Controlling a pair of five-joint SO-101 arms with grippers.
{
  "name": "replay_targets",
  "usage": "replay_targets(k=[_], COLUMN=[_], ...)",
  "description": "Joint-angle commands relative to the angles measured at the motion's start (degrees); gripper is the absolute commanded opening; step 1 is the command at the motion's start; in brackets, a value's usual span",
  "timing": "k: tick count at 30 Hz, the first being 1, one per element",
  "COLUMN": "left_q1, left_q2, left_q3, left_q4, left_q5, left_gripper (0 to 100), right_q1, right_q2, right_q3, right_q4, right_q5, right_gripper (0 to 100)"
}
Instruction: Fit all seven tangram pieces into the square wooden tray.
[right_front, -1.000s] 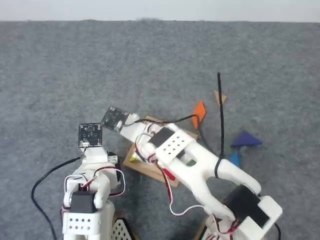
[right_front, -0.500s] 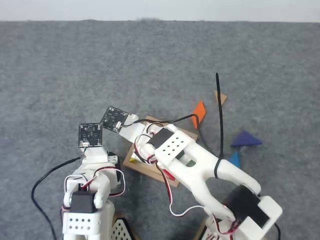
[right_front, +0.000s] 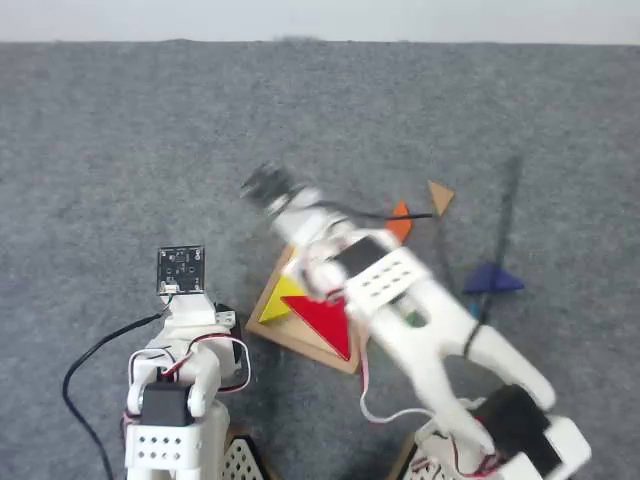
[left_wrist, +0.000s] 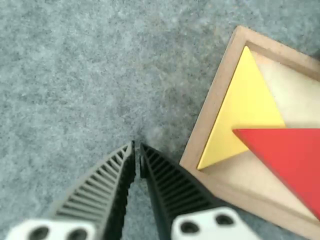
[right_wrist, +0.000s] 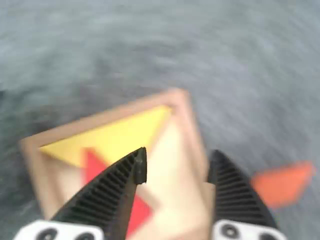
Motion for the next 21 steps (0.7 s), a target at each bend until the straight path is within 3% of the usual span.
replay_targets(k=[1,3,9,21], left_q1=[-0.4,-0.4,-0.4,-0.4], left_q2=[-1.1,-1.1,-1.1,-1.1], left_q3=[-0.7,-0.7,-0.7,-0.7], left_q4=[0.1,0.1,0.1,0.1], left_q5=[-0.5,-0.5,-0.5,-0.5], left_gripper=[1,1,1,1], right_q1=[8.7,10.9,11.1,0.0], right_q2=[-4.3,-4.6,-4.6,-3.9], right_q3=[1.1,4.3,12.5,14.9], right_q4=[5.5,6.2,0.8,0.9], right_q5=[-3.3,-3.2,-2.8,-2.8], right_gripper=[3.9,0.5,3.0,3.0])
